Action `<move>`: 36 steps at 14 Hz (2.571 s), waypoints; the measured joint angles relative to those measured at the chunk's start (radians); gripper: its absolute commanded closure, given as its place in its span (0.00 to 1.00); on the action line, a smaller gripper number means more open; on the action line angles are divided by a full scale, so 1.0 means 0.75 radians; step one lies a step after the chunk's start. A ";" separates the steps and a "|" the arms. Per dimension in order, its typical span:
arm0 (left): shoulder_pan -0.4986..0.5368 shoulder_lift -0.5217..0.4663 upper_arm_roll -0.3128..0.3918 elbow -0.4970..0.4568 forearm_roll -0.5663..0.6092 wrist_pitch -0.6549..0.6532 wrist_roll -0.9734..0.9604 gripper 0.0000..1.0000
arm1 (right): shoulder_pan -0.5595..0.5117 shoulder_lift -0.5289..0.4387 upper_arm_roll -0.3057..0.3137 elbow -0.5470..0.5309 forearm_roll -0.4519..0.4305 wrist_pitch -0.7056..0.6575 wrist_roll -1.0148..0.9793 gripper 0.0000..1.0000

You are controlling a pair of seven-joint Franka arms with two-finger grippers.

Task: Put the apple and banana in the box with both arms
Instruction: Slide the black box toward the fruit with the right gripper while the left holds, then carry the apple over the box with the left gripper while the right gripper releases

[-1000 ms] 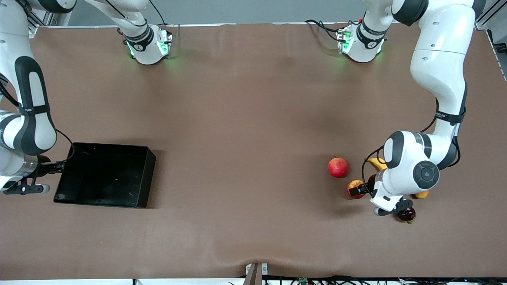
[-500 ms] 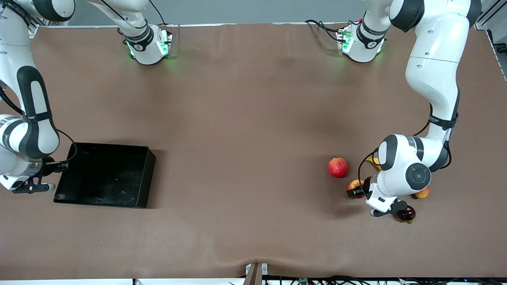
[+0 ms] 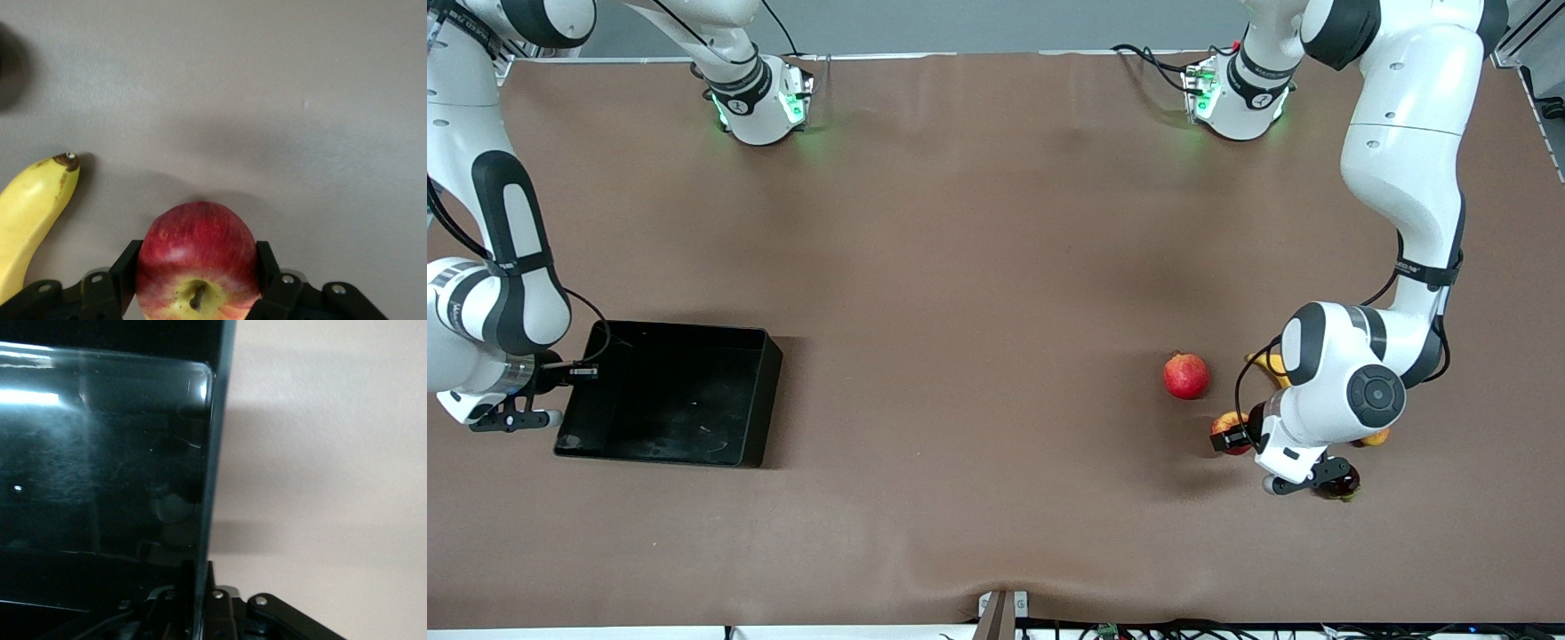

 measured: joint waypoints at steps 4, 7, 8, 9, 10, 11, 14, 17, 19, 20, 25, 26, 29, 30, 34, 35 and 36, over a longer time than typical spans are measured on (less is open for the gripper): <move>-0.008 -0.053 0.000 0.024 0.000 -0.126 0.000 1.00 | 0.012 -0.086 0.079 0.010 0.004 -0.008 -0.015 1.00; -0.008 -0.115 0.001 0.026 0.015 -0.248 0.000 1.00 | 0.047 -0.143 0.159 0.020 0.005 -0.091 -0.005 1.00; -0.008 -0.136 0.001 0.026 0.015 -0.284 0.000 1.00 | 0.070 -0.155 0.183 0.033 0.007 -0.155 0.016 1.00; -0.008 -0.156 0.002 0.026 0.015 -0.320 0.000 1.00 | 0.105 -0.164 0.200 0.047 0.007 -0.208 0.064 1.00; -0.007 -0.175 0.002 0.026 0.015 -0.354 0.000 1.00 | 0.146 -0.168 0.212 0.062 0.009 -0.240 0.113 1.00; -0.007 -0.193 0.003 0.026 0.015 -0.383 0.000 1.00 | 0.192 -0.168 0.220 0.070 0.022 -0.253 0.159 1.00; -0.008 -0.240 0.002 0.027 0.015 -0.460 0.000 1.00 | 0.345 -0.162 0.224 0.066 0.159 -0.259 0.317 1.00; -0.011 -0.276 -0.004 0.027 0.015 -0.504 0.000 1.00 | 0.509 -0.157 0.226 0.065 0.221 -0.248 0.521 1.00; -0.016 -0.290 -0.017 0.026 0.015 -0.511 -0.003 1.00 | 0.632 -0.152 0.228 0.060 0.225 -0.204 0.699 1.00; -0.019 -0.294 -0.027 0.026 0.015 -0.511 -0.016 1.00 | 0.696 -0.148 0.228 0.054 0.226 -0.166 0.793 1.00; -0.025 -0.303 -0.123 0.025 0.015 -0.514 -0.136 1.00 | 0.944 -0.107 0.226 0.025 0.225 -0.008 1.176 1.00; -0.028 -0.304 -0.137 0.025 0.015 -0.514 -0.166 1.00 | 0.979 -0.090 0.225 0.022 0.224 0.027 1.231 1.00; -0.049 -0.305 -0.153 0.025 0.015 -0.514 -0.237 1.00 | 1.061 -0.023 0.219 0.020 0.222 0.078 1.350 1.00; -0.057 -0.305 -0.154 0.025 0.015 -0.514 -0.255 1.00 | 1.077 -0.004 0.217 0.020 0.218 0.100 1.392 1.00; -0.098 -0.305 -0.158 0.023 0.015 -0.514 -0.341 1.00 | 1.110 0.037 0.214 0.023 0.142 0.159 1.573 0.05; -0.114 -0.304 -0.158 0.021 0.015 -0.514 -0.363 1.00 | 1.111 0.038 0.214 0.027 0.122 0.165 1.585 0.00; -0.130 -0.304 -0.158 0.020 0.015 -0.514 -0.384 1.00 | 1.111 0.038 0.214 0.035 0.106 0.167 1.588 0.00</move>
